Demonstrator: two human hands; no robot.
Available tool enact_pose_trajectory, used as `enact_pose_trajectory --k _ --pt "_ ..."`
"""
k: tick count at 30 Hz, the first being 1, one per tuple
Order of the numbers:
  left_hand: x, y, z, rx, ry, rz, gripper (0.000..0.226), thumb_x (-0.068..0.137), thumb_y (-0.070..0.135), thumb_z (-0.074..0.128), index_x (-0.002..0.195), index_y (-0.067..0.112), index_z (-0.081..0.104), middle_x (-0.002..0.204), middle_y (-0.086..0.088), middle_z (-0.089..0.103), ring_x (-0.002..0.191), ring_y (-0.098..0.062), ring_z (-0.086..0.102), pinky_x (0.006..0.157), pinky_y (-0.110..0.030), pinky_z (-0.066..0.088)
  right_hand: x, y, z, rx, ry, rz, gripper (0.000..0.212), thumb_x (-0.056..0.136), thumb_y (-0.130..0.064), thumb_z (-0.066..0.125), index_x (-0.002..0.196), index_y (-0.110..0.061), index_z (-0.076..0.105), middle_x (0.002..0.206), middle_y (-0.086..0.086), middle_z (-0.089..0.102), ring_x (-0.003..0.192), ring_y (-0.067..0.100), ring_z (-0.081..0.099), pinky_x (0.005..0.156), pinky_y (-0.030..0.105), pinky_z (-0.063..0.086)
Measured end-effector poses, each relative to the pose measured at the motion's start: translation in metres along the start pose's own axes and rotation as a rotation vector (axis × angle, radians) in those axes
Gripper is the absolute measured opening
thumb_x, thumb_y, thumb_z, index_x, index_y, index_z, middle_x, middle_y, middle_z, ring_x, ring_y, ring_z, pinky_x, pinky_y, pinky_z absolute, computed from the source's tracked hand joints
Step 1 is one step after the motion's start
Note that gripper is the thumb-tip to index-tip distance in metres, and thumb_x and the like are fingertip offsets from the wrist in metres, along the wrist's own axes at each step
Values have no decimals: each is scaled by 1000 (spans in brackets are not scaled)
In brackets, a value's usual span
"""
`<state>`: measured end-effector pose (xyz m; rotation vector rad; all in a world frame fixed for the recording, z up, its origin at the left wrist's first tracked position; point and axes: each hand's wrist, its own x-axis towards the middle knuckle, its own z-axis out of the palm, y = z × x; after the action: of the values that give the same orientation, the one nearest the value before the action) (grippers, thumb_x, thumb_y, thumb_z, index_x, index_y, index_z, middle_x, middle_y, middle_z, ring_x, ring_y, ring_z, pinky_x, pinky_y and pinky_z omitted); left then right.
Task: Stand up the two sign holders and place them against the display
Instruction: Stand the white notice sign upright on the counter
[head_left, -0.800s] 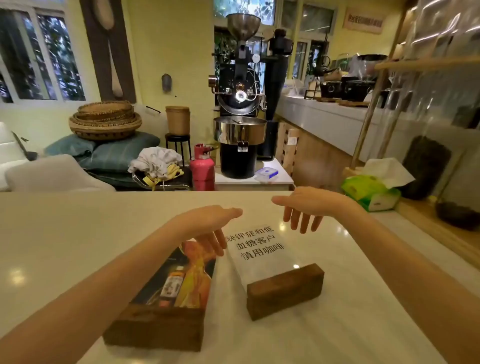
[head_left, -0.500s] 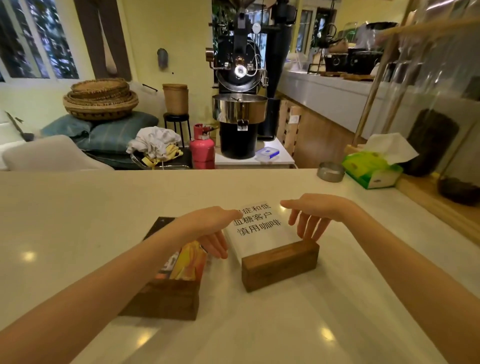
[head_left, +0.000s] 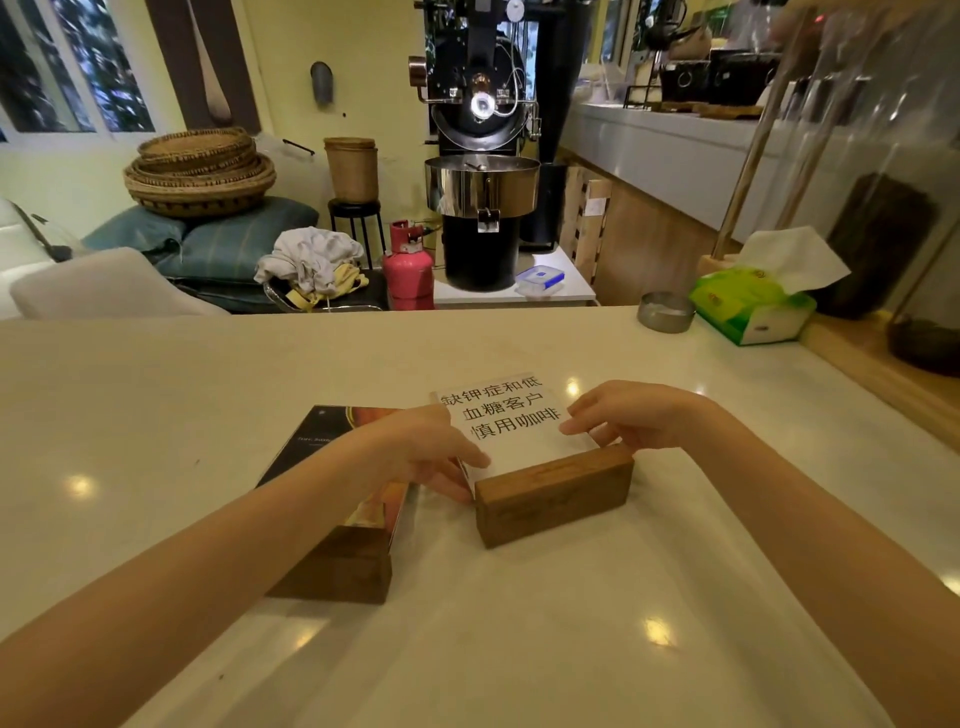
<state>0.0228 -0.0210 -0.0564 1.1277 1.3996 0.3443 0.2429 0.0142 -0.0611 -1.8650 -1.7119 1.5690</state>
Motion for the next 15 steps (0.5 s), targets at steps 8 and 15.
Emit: enact_pose_trajectory --k 8,15 --pt "-4 12 0 143 129 135 39 75 -5 64 104 10 44 110 -9 56 87 -25 62 56 -38 59 -12 -7 3 -63 162 -166 50 74 -16 71 117 -15 45 106 0 57 84 17 59 59 23 54" --pt "-8 23 -5 234 322 379 59 77 2 63 127 16 34 118 -9 51 108 -33 56 52 -32 56 -18 -15 9 56 357 -375 46 73 -15 72 107 -19 41 95 -3 57 84 17 61 53 24 55"
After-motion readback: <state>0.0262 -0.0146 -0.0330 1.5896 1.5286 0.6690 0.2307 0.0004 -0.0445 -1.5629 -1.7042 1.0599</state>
